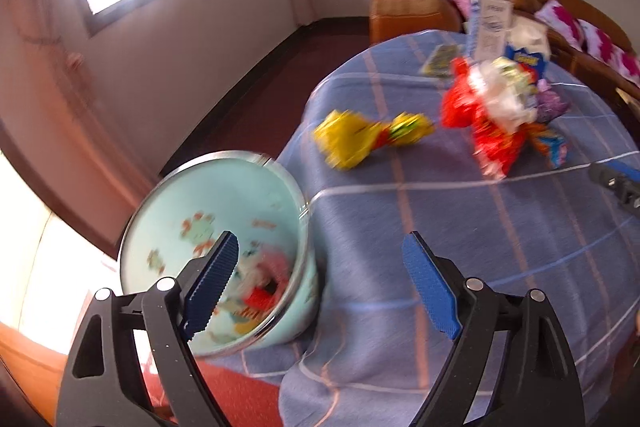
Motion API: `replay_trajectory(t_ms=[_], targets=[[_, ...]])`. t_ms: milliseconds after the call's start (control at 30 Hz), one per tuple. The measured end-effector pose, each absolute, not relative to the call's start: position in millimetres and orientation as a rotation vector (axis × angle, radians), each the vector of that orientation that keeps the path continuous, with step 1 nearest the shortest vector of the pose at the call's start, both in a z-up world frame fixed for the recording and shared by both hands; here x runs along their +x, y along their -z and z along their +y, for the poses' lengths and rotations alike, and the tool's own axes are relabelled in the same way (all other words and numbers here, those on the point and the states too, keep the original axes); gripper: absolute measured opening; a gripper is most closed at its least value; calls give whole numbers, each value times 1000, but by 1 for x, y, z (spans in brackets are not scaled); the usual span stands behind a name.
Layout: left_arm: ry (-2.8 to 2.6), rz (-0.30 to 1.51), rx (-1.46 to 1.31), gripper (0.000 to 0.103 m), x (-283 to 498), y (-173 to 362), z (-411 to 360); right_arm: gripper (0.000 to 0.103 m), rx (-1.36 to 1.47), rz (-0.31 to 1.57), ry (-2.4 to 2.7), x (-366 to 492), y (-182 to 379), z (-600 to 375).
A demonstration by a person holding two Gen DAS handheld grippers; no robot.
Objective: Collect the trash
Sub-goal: 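Move both tools back over the table toward the remaining trash, then grasp the clear yellow-printed plastic bag with the left tool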
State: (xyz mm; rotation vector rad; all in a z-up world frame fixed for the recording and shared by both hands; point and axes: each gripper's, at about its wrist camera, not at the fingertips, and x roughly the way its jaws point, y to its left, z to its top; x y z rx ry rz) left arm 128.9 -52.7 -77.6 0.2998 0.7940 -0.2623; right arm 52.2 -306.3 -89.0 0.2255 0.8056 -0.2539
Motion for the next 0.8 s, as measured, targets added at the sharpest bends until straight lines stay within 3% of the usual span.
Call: replay_trajectory(t_ms=[267,600,700,800], targets=[[420,696,418,82,140,50,-143,51,165,817,299,42,83,-323],[468,720,417,82,178,55,-210,51,161,835,307,44,87,-358],[468,757,434,63,186,67,-219,51,167,839,293,47,89,-359],[462,763,450,60,186,74,-222,51,167,841,284,50,90,-359]])
